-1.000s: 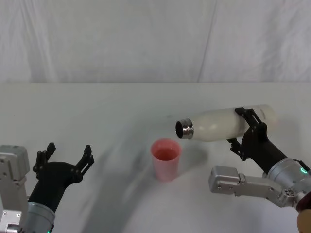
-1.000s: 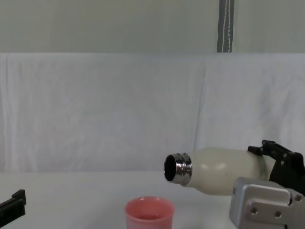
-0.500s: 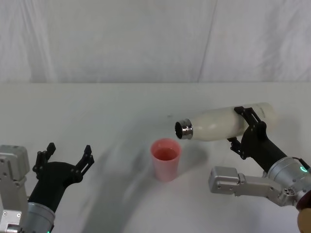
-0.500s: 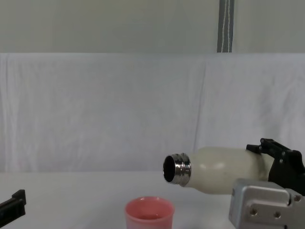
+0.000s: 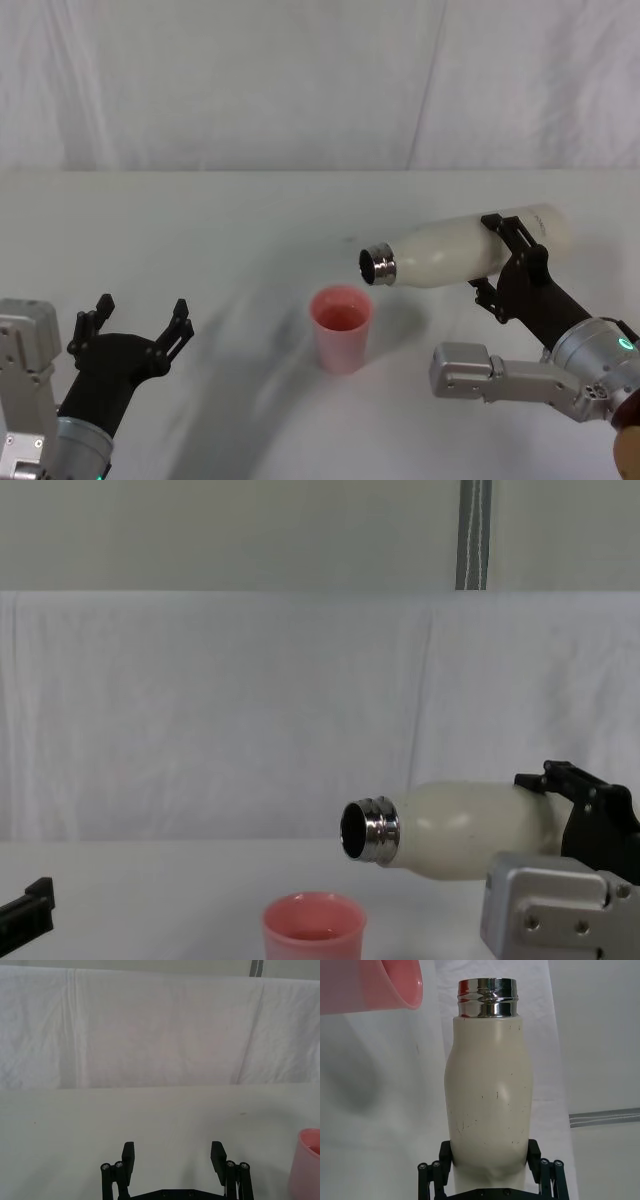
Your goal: Grasp the thermos with one hand and pour water into the cup lid.
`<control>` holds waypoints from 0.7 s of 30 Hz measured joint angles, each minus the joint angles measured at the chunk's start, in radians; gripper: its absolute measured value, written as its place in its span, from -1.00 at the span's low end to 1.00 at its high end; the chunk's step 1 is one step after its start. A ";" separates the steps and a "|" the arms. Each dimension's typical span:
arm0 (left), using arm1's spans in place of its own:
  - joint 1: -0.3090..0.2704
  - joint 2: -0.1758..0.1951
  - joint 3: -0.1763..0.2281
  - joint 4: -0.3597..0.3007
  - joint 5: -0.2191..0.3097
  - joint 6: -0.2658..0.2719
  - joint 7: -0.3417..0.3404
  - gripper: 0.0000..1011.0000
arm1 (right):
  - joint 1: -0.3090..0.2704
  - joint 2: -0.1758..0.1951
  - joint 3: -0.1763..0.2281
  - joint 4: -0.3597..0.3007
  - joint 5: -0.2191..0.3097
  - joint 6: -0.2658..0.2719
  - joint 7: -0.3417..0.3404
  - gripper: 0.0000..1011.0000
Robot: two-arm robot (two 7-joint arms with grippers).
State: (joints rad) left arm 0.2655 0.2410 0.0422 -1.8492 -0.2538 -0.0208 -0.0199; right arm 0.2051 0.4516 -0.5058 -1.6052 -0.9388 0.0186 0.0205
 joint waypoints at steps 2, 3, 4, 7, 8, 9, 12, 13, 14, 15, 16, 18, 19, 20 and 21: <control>0.000 0.000 0.000 0.000 0.000 0.000 0.000 0.98 | 0.001 0.002 -0.001 -0.001 -0.003 0.000 -0.001 0.86; 0.000 0.000 0.000 0.000 0.000 0.000 0.000 0.98 | 0.002 0.003 -0.003 -0.001 -0.005 0.000 -0.001 0.86; 0.000 0.000 0.000 0.000 0.000 0.000 0.000 0.98 | 0.002 0.003 -0.003 -0.001 -0.005 0.000 -0.001 0.86; 0.000 0.000 0.000 0.000 0.000 0.000 0.000 0.98 | 0.005 0.005 -0.006 -0.002 -0.010 0.000 -0.002 0.86; 0.000 0.000 0.000 0.000 0.000 0.000 0.000 0.98 | 0.005 0.005 -0.007 -0.002 -0.011 0.000 -0.002 0.86; 0.000 0.000 0.000 0.000 0.000 0.000 0.000 0.98 | 0.007 0.006 -0.008 -0.003 -0.013 0.000 -0.002 0.86; 0.000 0.000 0.000 0.000 0.000 0.000 0.000 0.98 | 0.009 0.008 -0.009 -0.003 -0.015 0.000 -0.002 0.86; 0.000 0.000 0.000 0.000 0.000 0.000 0.000 0.98 | 0.010 0.008 -0.010 -0.003 -0.016 0.000 -0.002 0.86; 0.000 0.000 0.000 0.000 0.000 0.000 0.000 0.98 | 0.011 0.008 -0.011 -0.004 -0.017 0.000 -0.002 0.86; 0.000 0.000 0.000 0.000 0.000 0.000 0.000 0.98 | 0.012 0.009 -0.012 -0.005 -0.018 0.000 -0.001 0.86; 0.000 0.000 0.000 0.000 0.000 0.000 0.000 0.98 | 0.012 0.009 -0.012 -0.005 -0.018 0.000 -0.001 0.86; 0.000 0.000 0.000 0.000 0.000 0.000 0.000 0.98 | 0.016 0.011 -0.014 -0.006 -0.020 0.001 0.001 0.86; 0.000 0.000 0.000 0.000 0.000 0.000 0.000 0.98 | 0.016 0.011 -0.014 -0.006 -0.020 0.001 0.001 0.86; 0.000 0.000 0.000 0.000 0.000 0.000 0.000 0.98 | 0.017 0.011 -0.015 -0.006 -0.021 0.001 0.001 0.86; 0.000 0.000 0.000 0.000 0.000 0.000 0.000 0.98 | 0.019 0.011 -0.016 -0.006 -0.021 0.001 0.002 0.86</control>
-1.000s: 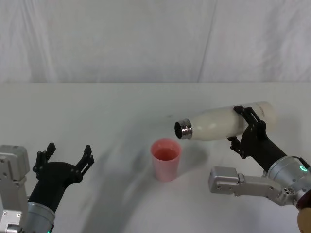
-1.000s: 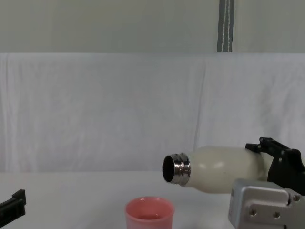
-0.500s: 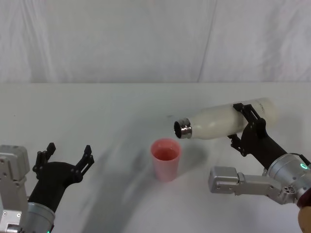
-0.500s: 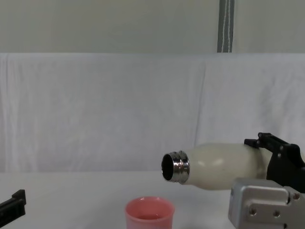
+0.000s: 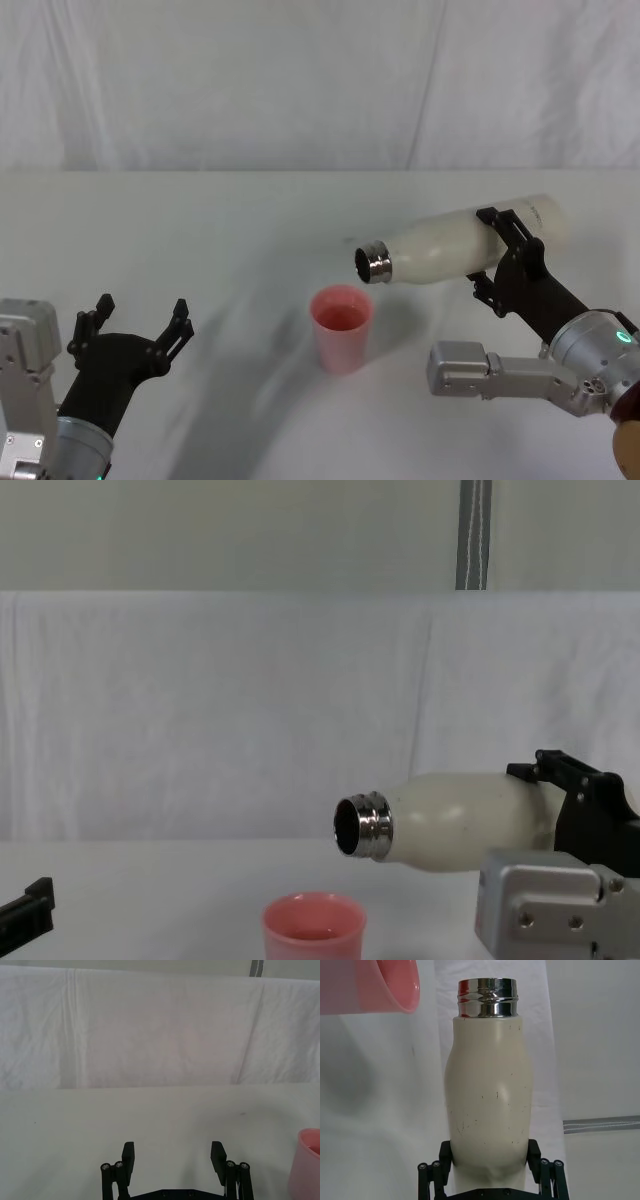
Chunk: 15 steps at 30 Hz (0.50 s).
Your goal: Grasp the thermos with one hand and pour water into the cup lid.
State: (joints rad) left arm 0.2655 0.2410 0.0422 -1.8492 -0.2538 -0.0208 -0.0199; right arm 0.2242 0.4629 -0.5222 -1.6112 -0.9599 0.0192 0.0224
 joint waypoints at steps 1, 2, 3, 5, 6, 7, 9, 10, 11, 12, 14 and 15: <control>0.000 0.000 0.000 0.000 0.000 0.000 0.000 0.98 | 0.001 0.000 0.000 0.000 0.000 0.000 0.000 0.86; 0.000 0.000 0.000 0.000 0.000 0.000 0.000 0.98 | 0.001 0.000 0.000 0.000 0.000 0.000 0.000 0.86; 0.000 0.000 0.000 0.000 0.000 0.000 0.000 0.98 | 0.003 0.000 -0.001 0.000 0.000 0.000 0.002 0.86; 0.000 0.000 0.000 0.000 0.000 0.000 0.000 0.98 | 0.005 0.000 -0.003 0.000 -0.001 0.000 0.005 0.86; 0.000 0.000 0.000 0.000 0.000 0.000 0.000 0.98 | 0.006 0.000 -0.004 0.000 -0.001 0.000 0.005 0.86; 0.000 0.000 0.000 0.000 0.000 0.000 0.000 0.98 | 0.007 0.000 -0.004 0.000 -0.001 0.000 0.005 0.86; 0.000 0.000 0.000 0.000 0.000 0.000 0.000 0.98 | 0.009 0.001 -0.006 0.001 -0.002 0.000 0.006 0.86; 0.000 0.000 0.000 0.000 0.000 0.000 0.000 0.98 | 0.010 0.001 -0.006 0.001 -0.003 0.000 0.007 0.86; 0.000 0.000 0.000 0.000 0.000 0.000 0.000 0.98 | 0.011 0.002 -0.007 0.001 -0.004 0.000 0.007 0.86; 0.000 0.000 0.000 0.000 0.000 0.000 0.000 0.98 | 0.012 0.003 -0.008 0.001 -0.004 0.000 0.008 0.86; 0.000 0.000 0.000 0.000 0.000 0.000 0.000 0.98 | 0.013 0.003 -0.010 0.001 -0.006 0.000 0.008 0.86; 0.000 0.000 0.000 0.000 0.000 0.000 0.000 0.98 | 0.014 0.003 -0.011 0.001 -0.007 0.000 0.009 0.86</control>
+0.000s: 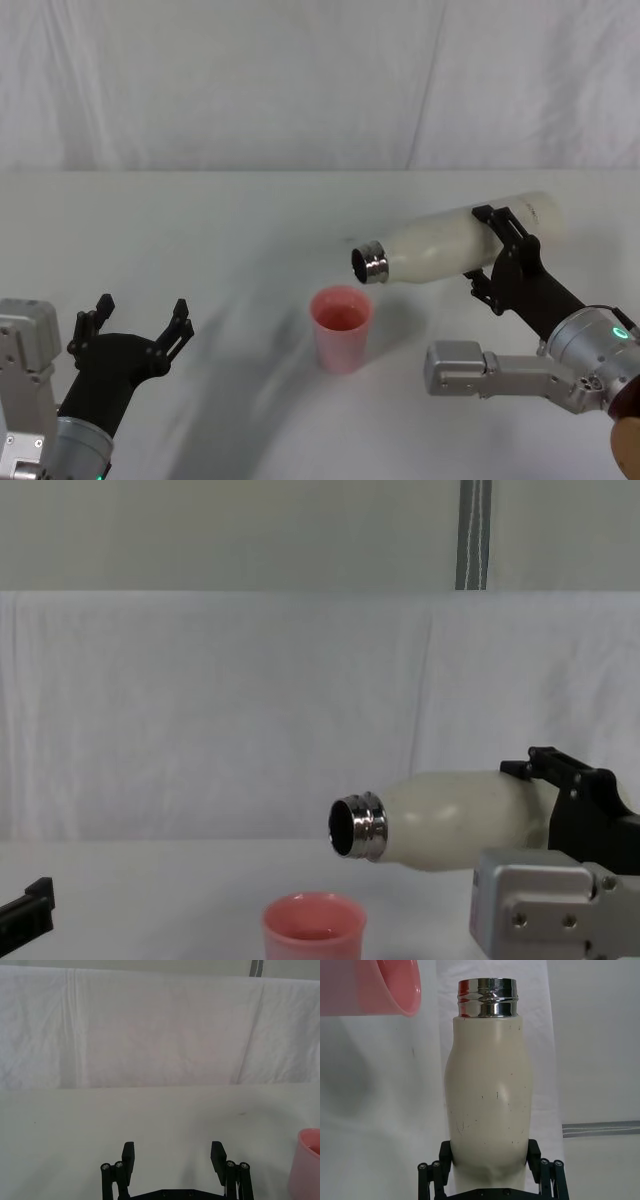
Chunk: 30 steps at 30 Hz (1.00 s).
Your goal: Grasp the thermos with one hand and pour water into the cup lid.
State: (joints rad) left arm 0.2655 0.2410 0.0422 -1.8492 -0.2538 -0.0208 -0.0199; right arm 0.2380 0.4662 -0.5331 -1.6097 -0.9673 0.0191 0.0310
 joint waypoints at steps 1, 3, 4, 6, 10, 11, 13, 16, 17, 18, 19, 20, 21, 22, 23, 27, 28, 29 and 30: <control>0.000 0.000 0.000 0.000 0.000 0.000 0.000 0.98 | 0.001 0.001 -0.001 0.000 -0.002 0.000 0.000 0.86; 0.000 0.000 0.000 0.000 0.000 0.000 0.000 0.98 | 0.002 0.001 -0.002 0.000 -0.004 0.001 0.000 0.86; 0.000 0.000 0.000 0.000 0.000 0.000 0.000 0.98 | 0.002 0.001 -0.003 0.001 -0.005 0.001 0.000 0.86; 0.000 0.000 0.000 0.000 0.000 0.000 0.000 0.98 | 0.003 0.002 -0.005 0.002 -0.007 0.002 0.000 0.86; 0.000 0.000 0.000 0.000 0.000 0.000 0.000 0.98 | 0.003 0.003 -0.006 0.003 -0.010 0.004 0.000 0.86; 0.000 0.000 0.000 0.000 0.000 0.000 0.000 0.98 | 0.003 0.003 -0.007 0.003 -0.011 0.005 -0.001 0.86; 0.000 0.000 0.000 0.000 0.000 0.000 0.000 0.98 | 0.003 0.003 -0.008 0.003 -0.014 0.007 -0.002 0.86; 0.000 0.000 0.000 0.000 0.000 0.000 0.000 0.98 | 0.002 0.005 -0.008 0.003 -0.019 0.011 -0.007 0.86; 0.000 0.000 0.000 0.000 0.000 0.000 0.000 0.98 | 0.002 0.005 -0.008 0.003 -0.021 0.011 -0.009 0.86; 0.000 0.000 0.000 0.000 0.000 0.000 0.000 0.98 | 0.001 0.005 -0.008 0.002 -0.023 0.013 -0.011 0.86; 0.000 0.000 0.000 0.000 0.000 0.000 0.000 0.98 | 0.000 0.005 -0.008 0.002 -0.025 0.014 -0.012 0.86; 0.000 0.000 0.000 0.000 0.000 0.000 0.000 0.98 | 0.000 0.006 -0.008 0.002 -0.026 0.015 -0.014 0.86; 0.000 0.000 0.000 0.000 0.000 0.000 0.000 0.98 | -0.001 0.006 -0.008 0.002 -0.027 0.016 -0.016 0.86; 0.000 0.000 0.000 0.000 0.000 0.000 0.000 0.98 | -0.001 0.006 -0.008 0.002 -0.030 0.018 -0.019 0.86; 0.000 0.000 0.000 0.000 0.000 0.000 0.000 0.98 | -0.002 0.006 -0.008 0.002 -0.032 0.019 -0.021 0.86; 0.000 0.000 0.000 0.000 0.000 0.000 0.000 0.98 | -0.005 0.007 -0.009 0.001 -0.043 0.024 -0.028 0.86; 0.000 0.000 0.000 0.000 0.000 0.000 0.000 0.98 | -0.005 0.007 -0.009 0.000 -0.044 0.024 -0.030 0.86; 0.000 0.000 0.000 0.000 0.000 0.000 0.000 0.98 | -0.005 0.007 -0.009 0.000 -0.045 0.024 -0.032 0.86; 0.000 0.000 0.000 0.000 0.000 0.000 0.000 0.98 | -0.006 0.008 -0.009 -0.001 -0.047 0.025 -0.034 0.86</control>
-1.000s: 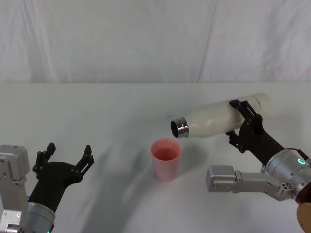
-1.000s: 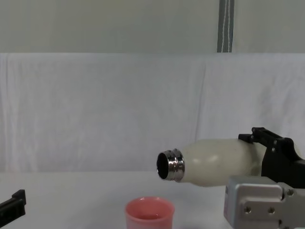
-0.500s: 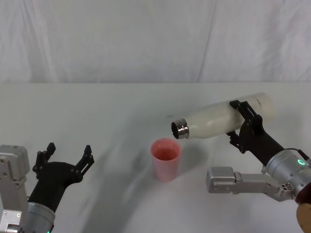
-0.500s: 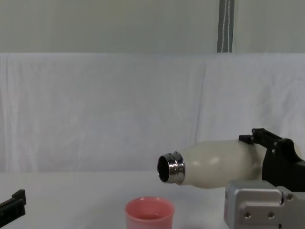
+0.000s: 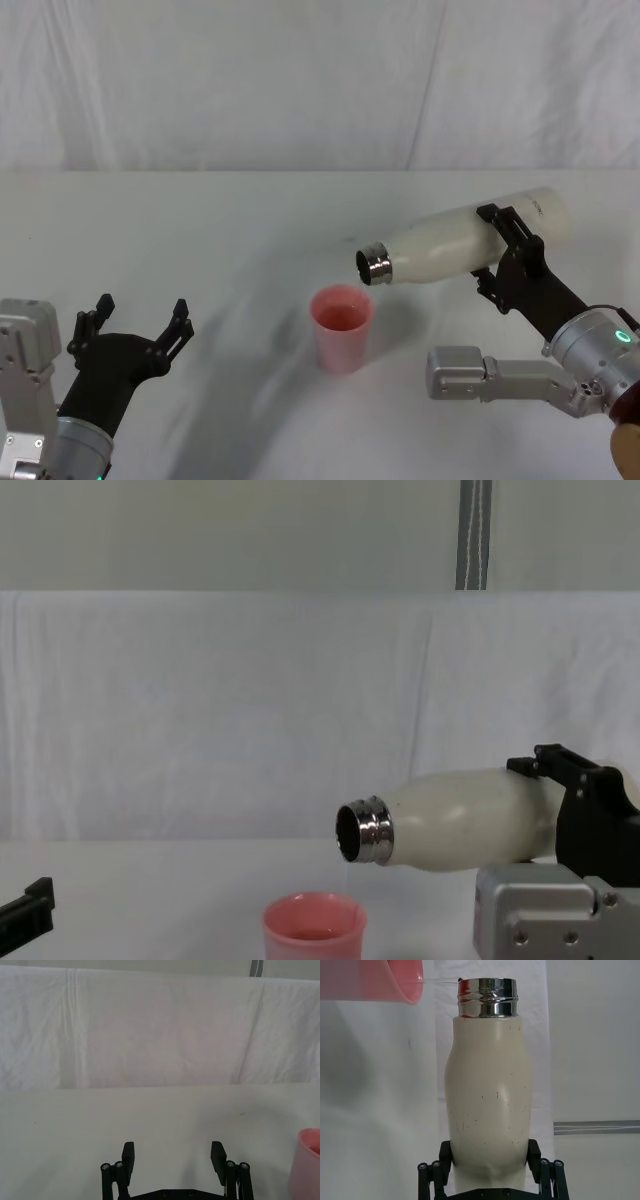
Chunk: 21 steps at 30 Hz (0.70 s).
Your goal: Grasp the thermos with one hand and pour water into the cup lid.
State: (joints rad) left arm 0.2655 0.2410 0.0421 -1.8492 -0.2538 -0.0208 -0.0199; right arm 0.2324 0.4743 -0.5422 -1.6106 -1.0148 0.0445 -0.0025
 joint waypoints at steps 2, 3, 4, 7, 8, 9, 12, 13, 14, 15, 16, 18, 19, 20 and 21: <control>0.000 0.000 0.000 0.000 0.000 0.000 0.000 0.98 | 0.000 0.000 0.000 0.000 -0.002 0.001 0.000 0.86; 0.000 0.000 0.000 0.000 0.000 0.000 0.000 0.98 | 0.000 0.001 0.000 -0.001 -0.002 0.001 -0.001 0.86; 0.000 0.000 0.000 0.000 0.000 0.000 0.000 0.98 | 0.000 0.001 0.000 -0.001 -0.003 0.001 -0.001 0.86; 0.000 0.000 0.000 0.000 0.000 0.000 0.000 0.98 | -0.001 0.001 0.000 -0.001 -0.004 0.001 -0.001 0.86; 0.000 0.000 0.000 0.000 0.000 0.000 0.000 0.98 | -0.001 0.001 0.000 -0.001 -0.004 0.001 -0.002 0.86; 0.000 0.000 0.000 0.000 0.000 0.000 0.000 0.98 | -0.001 0.001 0.000 -0.001 -0.004 0.001 -0.002 0.86; 0.000 0.000 0.000 0.000 0.000 0.000 0.000 0.98 | -0.001 0.001 0.001 -0.001 -0.004 0.001 -0.002 0.86; 0.000 0.000 0.000 0.000 0.000 0.000 0.000 0.98 | -0.001 0.001 0.001 -0.001 -0.004 0.001 -0.002 0.86; 0.000 0.000 0.000 0.000 0.000 0.000 0.000 0.98 | -0.001 0.001 0.001 -0.001 -0.004 0.001 -0.002 0.86; 0.000 0.000 0.000 0.000 0.000 0.000 0.000 0.98 | -0.001 0.001 0.001 -0.001 -0.004 0.001 -0.002 0.86; 0.000 0.000 0.000 0.000 0.000 0.000 0.000 0.98 | -0.002 0.000 0.002 -0.001 -0.003 0.001 -0.002 0.86; 0.000 0.000 0.000 0.000 0.000 0.000 0.000 0.98 | -0.002 0.000 0.002 -0.001 -0.003 0.001 -0.002 0.86; 0.000 0.000 0.000 0.000 0.000 0.000 0.000 0.98 | -0.002 0.000 0.002 -0.001 -0.003 0.001 -0.002 0.86; 0.000 0.000 0.000 0.000 0.000 0.000 0.000 0.98 | -0.002 -0.001 0.002 -0.001 -0.002 0.001 -0.002 0.86; 0.000 0.000 0.000 0.000 0.000 0.000 0.000 0.98 | -0.002 -0.001 0.002 -0.001 -0.002 0.001 -0.002 0.86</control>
State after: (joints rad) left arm 0.2655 0.2410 0.0422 -1.8492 -0.2538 -0.0208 -0.0199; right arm 0.2307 0.4736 -0.5400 -1.6121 -1.0172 0.0455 -0.0044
